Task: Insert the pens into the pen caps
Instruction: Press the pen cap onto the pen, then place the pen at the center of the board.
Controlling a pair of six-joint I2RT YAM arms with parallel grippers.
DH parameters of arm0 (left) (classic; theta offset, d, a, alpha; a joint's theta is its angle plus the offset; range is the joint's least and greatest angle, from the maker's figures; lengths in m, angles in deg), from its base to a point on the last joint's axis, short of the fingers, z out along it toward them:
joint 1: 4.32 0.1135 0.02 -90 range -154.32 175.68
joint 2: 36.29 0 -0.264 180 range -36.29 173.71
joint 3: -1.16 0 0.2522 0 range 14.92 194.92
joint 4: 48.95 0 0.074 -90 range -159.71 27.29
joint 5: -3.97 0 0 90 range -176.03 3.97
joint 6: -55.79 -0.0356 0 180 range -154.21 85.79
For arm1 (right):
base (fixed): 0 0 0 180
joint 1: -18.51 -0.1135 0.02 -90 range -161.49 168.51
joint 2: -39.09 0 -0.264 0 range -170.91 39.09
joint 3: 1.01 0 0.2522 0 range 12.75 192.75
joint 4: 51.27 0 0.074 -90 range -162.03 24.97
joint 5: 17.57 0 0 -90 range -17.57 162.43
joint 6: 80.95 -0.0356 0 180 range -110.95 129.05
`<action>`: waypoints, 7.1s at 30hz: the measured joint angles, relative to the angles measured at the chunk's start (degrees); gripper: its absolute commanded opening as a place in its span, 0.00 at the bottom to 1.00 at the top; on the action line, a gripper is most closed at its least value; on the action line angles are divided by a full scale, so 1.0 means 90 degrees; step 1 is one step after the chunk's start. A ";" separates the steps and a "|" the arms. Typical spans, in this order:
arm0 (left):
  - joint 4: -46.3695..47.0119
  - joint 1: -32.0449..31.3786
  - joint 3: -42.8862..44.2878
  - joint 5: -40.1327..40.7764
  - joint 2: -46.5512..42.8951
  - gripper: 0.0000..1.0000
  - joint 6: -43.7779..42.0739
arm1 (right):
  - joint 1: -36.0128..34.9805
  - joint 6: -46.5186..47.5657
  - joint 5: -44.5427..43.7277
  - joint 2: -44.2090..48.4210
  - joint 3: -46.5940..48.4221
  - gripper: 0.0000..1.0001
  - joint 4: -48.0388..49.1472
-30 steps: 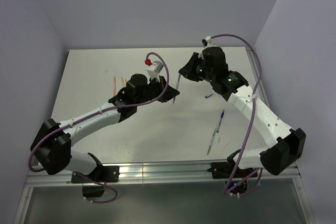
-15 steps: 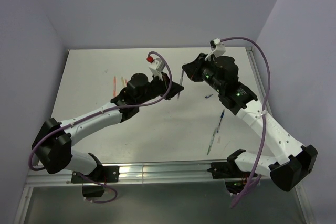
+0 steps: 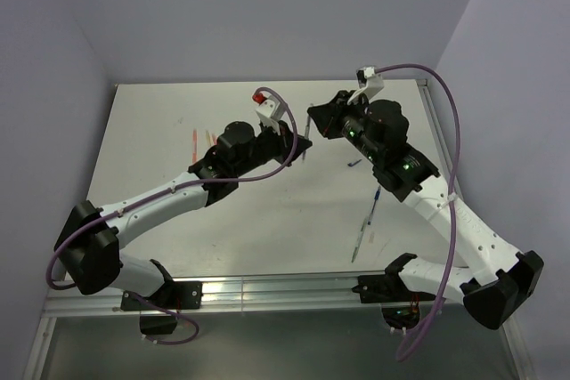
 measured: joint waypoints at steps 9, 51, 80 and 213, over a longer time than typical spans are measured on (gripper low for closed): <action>-0.0435 -0.0080 0.0153 0.0483 0.0007 0.00 -0.0520 | -0.0367 0.0126 -0.0396 -0.0070 0.0138 0.00 -0.0240; -0.1394 0.0551 0.0158 -0.3113 -0.0551 0.00 -0.0012 | 0.0459 0.0260 0.1593 0.0066 0.0935 0.51 -0.1042; -0.1110 0.0646 0.0158 -0.3274 -0.0481 0.00 0.0180 | -0.0053 0.0551 0.1508 -0.0321 0.0935 0.36 -0.1297; -0.4099 0.1887 0.1581 0.0449 0.2125 0.00 0.1610 | -0.1251 -0.0100 -0.3082 -0.1387 0.2327 0.56 -0.2504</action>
